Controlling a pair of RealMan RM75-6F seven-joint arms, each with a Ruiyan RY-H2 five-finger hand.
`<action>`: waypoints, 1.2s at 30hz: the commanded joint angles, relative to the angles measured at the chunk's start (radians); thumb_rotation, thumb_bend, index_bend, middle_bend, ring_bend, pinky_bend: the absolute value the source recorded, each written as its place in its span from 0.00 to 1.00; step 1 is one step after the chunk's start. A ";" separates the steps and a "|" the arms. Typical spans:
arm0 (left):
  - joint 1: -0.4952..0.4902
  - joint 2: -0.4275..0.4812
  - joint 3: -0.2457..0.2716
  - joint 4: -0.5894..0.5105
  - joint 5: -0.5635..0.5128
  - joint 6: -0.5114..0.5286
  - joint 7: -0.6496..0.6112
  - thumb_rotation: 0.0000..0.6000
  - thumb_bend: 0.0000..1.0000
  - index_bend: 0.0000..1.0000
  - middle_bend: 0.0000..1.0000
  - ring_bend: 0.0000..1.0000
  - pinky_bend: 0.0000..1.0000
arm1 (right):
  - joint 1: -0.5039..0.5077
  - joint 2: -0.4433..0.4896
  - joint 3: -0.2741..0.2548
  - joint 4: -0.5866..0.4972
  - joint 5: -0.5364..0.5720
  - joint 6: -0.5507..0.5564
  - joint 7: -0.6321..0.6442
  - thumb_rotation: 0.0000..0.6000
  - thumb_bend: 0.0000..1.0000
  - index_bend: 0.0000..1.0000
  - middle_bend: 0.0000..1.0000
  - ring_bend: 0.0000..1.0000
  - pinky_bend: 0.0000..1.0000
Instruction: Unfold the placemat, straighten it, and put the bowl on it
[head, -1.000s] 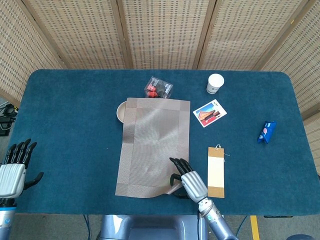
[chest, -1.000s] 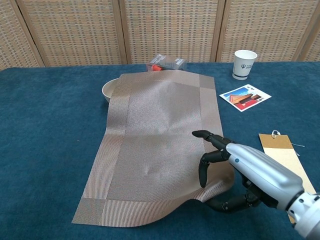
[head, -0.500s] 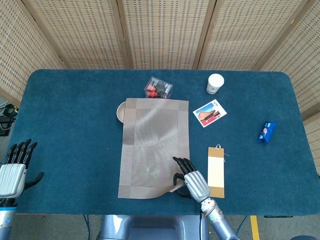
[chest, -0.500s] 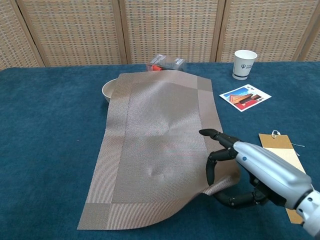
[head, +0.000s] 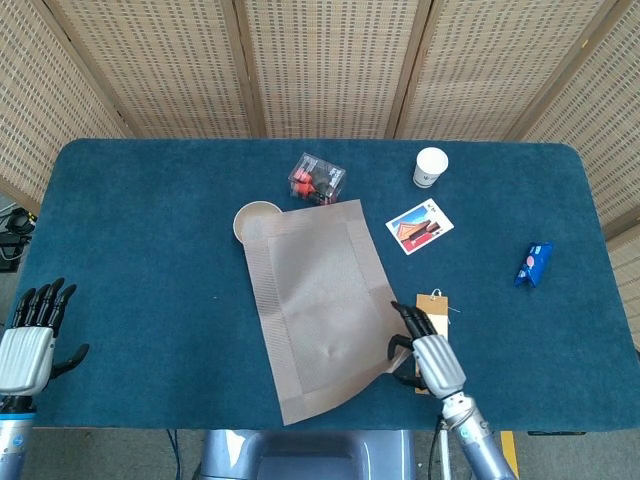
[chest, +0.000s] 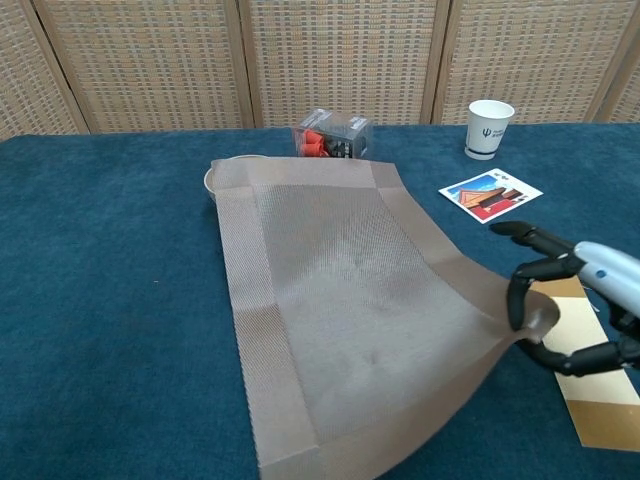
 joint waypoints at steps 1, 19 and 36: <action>0.000 0.000 0.000 0.000 0.000 0.000 0.001 1.00 0.22 0.06 0.00 0.00 0.00 | -0.008 0.052 0.027 -0.010 0.035 0.001 0.025 1.00 0.56 0.64 0.09 0.00 0.00; -0.002 -0.005 -0.011 0.005 -0.025 -0.013 0.012 1.00 0.22 0.06 0.00 0.00 0.00 | 0.042 0.253 0.207 -0.022 0.231 -0.102 0.100 1.00 0.55 0.64 0.09 0.00 0.00; -0.002 -0.005 -0.010 0.004 -0.022 -0.012 0.015 1.00 0.22 0.06 0.00 0.00 0.00 | 0.080 0.279 0.237 0.057 0.293 -0.170 0.055 1.00 0.48 0.59 0.06 0.00 0.00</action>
